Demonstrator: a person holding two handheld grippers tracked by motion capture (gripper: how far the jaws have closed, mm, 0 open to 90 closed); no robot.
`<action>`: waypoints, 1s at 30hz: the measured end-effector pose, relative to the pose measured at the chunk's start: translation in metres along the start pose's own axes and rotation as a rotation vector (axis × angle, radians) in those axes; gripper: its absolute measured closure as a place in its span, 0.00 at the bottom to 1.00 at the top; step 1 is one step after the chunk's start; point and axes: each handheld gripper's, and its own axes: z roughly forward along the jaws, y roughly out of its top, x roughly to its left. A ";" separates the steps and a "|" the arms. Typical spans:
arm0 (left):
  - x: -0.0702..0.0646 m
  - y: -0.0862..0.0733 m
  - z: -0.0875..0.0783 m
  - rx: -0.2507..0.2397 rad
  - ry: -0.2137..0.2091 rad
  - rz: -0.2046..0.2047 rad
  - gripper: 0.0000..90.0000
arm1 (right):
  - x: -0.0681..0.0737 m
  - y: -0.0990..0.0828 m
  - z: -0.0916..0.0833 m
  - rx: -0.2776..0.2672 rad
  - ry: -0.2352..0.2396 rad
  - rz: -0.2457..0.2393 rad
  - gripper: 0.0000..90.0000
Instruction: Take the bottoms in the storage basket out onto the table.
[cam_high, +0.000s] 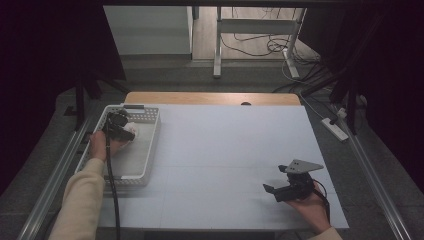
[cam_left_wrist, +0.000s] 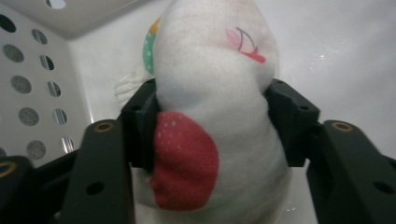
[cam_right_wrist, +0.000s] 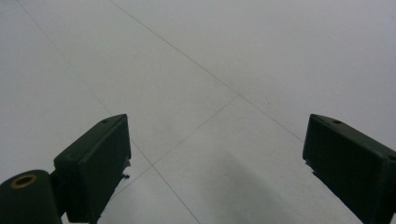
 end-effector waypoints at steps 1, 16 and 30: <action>0.000 0.000 0.000 -0.001 0.001 -0.001 0.52 | 0.000 0.000 0.000 0.000 -0.001 -0.001 0.09; 0.003 -0.003 -0.017 -0.074 -0.048 -0.022 0.61 | 0.000 0.000 0.000 -0.001 -0.005 -0.001 0.09; -0.003 -0.014 -0.051 -0.221 -0.123 -0.047 0.61 | 0.000 0.000 0.000 -0.001 -0.004 0.000 0.09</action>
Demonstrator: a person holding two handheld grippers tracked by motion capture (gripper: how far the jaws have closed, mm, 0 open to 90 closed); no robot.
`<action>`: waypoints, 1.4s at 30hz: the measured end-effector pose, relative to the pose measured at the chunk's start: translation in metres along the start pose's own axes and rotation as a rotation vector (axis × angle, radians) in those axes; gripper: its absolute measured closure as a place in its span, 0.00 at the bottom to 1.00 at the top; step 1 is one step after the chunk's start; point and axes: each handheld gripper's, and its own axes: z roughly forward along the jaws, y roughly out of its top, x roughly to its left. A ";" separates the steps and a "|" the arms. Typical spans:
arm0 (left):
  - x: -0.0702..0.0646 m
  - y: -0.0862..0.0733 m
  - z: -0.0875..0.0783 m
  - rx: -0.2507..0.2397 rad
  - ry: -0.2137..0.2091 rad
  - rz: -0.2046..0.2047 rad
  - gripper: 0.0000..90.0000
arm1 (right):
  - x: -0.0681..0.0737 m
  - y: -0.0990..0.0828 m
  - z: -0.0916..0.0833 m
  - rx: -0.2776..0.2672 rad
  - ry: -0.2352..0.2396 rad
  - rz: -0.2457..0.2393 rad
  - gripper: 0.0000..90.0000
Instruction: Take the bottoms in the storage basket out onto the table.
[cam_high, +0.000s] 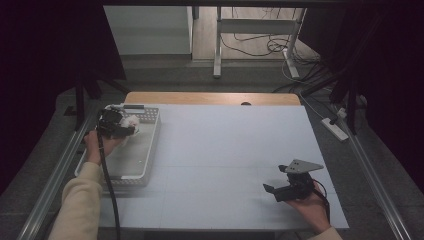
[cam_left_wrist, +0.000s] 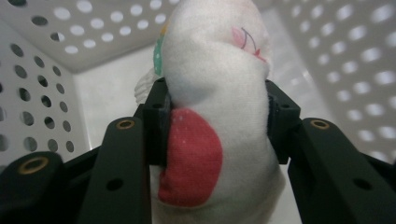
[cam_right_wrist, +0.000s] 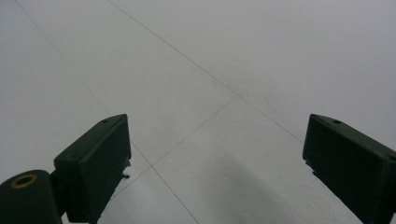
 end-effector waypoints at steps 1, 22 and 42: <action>-0.001 -0.002 -0.006 -0.038 -0.010 -0.017 0.61 | 0.000 0.000 0.000 -0.001 0.000 0.000 0.09; -0.006 -0.018 -0.032 -0.197 -0.079 -0.045 0.61 | 0.001 0.001 0.003 0.011 -0.003 -0.011 0.09; -0.004 -0.020 -0.046 -0.265 -0.135 -0.055 0.61 | 0.001 0.001 0.001 0.001 0.006 -0.018 0.09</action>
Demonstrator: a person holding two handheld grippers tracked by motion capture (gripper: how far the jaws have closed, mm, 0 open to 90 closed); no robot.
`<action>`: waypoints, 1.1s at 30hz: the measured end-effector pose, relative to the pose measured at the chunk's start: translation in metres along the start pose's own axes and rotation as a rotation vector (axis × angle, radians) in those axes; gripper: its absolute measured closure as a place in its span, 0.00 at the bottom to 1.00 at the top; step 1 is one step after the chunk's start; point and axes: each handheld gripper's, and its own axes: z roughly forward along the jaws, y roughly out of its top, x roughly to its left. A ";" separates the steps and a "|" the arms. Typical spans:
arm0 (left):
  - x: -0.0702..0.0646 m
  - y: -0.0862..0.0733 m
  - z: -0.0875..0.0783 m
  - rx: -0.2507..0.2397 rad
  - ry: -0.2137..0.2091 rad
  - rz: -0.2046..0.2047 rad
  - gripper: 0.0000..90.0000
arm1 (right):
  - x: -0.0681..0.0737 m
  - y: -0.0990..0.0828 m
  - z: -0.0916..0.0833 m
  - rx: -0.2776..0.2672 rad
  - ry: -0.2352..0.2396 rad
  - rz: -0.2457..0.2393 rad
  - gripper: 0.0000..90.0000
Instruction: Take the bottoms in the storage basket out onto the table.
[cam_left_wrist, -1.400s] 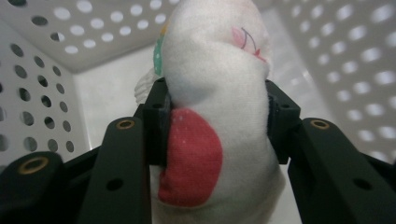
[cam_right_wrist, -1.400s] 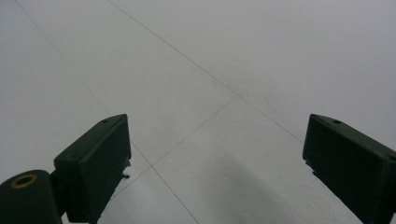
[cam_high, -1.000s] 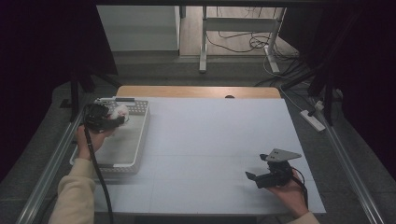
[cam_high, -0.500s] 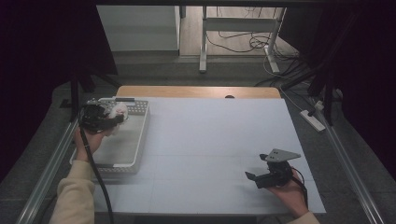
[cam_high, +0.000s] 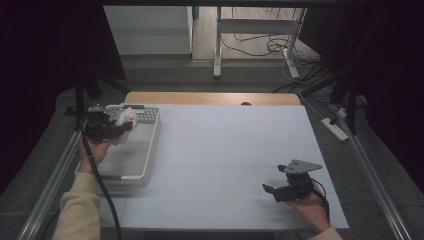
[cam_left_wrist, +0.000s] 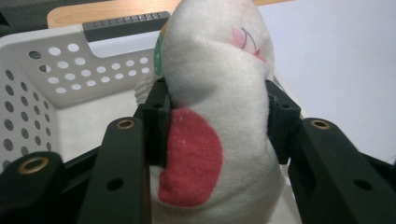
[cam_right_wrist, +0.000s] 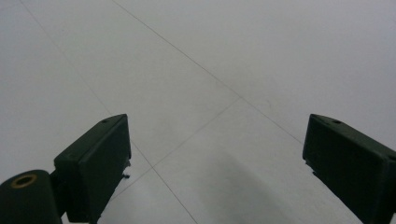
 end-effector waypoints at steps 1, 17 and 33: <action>0.001 0.000 -0.003 -0.012 -0.011 -0.008 0.61 | 0.000 0.000 0.000 -0.003 0.002 0.002 0.09; -0.012 0.007 -0.021 -0.093 -0.065 0.013 0.61 | 0.000 0.000 0.000 0.001 0.000 0.002 0.09; -0.025 0.010 -0.031 -0.154 -0.156 0.042 0.60 | 0.000 0.000 0.000 0.004 0.001 0.003 0.09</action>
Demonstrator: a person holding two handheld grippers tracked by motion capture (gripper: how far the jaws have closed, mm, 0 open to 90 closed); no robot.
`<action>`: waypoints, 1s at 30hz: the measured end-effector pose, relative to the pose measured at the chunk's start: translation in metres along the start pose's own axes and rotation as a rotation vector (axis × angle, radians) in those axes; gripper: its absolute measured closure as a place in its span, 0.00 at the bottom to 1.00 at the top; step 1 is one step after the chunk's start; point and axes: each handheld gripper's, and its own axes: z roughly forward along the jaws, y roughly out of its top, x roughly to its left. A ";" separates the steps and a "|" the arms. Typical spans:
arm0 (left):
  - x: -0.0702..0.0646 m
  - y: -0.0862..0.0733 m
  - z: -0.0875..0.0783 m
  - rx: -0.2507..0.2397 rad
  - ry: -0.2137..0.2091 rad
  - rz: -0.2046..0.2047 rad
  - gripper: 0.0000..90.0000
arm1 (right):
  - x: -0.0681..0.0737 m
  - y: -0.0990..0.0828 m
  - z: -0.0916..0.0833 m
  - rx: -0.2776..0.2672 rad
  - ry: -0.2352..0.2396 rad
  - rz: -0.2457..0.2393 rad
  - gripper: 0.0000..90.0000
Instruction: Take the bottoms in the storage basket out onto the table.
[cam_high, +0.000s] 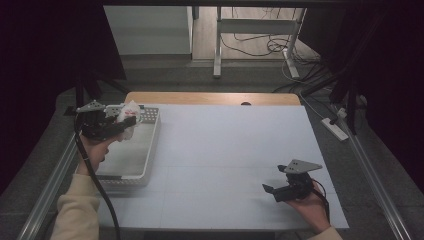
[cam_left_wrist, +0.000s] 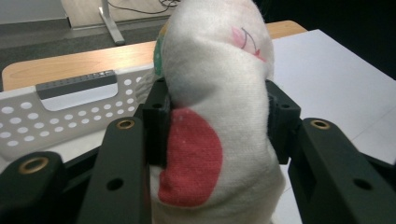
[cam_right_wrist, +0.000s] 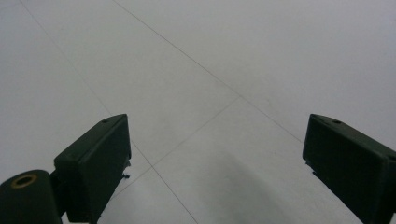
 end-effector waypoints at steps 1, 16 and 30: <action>-0.001 0.000 -0.001 -0.003 -0.001 0.002 0.60 | 0.000 0.000 0.000 -0.001 0.001 -0.002 0.09; -0.012 0.002 -0.002 -0.020 -0.058 0.004 0.60 | 0.000 0.000 0.000 -0.002 -0.001 -0.001 0.09; -0.020 0.004 -0.002 -0.035 -0.086 0.002 0.60 | 0.000 0.000 0.000 -0.002 -0.001 -0.002 0.09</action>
